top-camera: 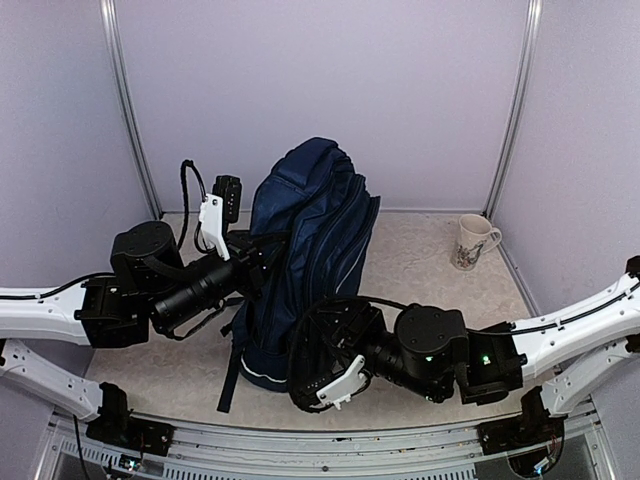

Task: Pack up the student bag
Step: Pick up the pen from the center of the board.

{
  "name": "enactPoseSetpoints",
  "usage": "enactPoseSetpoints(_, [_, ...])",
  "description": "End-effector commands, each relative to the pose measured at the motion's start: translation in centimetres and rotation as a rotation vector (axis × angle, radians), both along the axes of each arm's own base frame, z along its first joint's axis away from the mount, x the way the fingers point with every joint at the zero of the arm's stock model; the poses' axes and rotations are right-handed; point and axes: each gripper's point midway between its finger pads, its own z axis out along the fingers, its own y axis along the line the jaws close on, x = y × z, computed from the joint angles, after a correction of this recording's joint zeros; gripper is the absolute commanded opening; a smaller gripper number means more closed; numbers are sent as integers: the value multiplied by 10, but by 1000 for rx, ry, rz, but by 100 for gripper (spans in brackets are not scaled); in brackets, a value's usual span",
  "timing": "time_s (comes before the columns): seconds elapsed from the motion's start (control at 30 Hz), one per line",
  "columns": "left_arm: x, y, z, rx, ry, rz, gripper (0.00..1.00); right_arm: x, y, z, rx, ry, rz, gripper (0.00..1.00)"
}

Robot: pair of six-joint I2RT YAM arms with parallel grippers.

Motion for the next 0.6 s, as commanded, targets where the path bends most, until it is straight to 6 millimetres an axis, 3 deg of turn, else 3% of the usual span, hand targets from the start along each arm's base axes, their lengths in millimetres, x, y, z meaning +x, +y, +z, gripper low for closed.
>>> enactPoseSetpoints(0.0, [-10, 4, 41, -142, -56, -39, 0, 31, -15, 21, -16, -200, -205, 59])
enactPoseSetpoints(0.23, [-12, 8, 42, -134, -62, -45, 0, 40, -19, 47, 9, -337, -304, 52])
enactPoseSetpoints(0.57, [-14, 22, 42, -133, -68, -24, 0, 40, -27, 67, 54, -281, -312, 48])
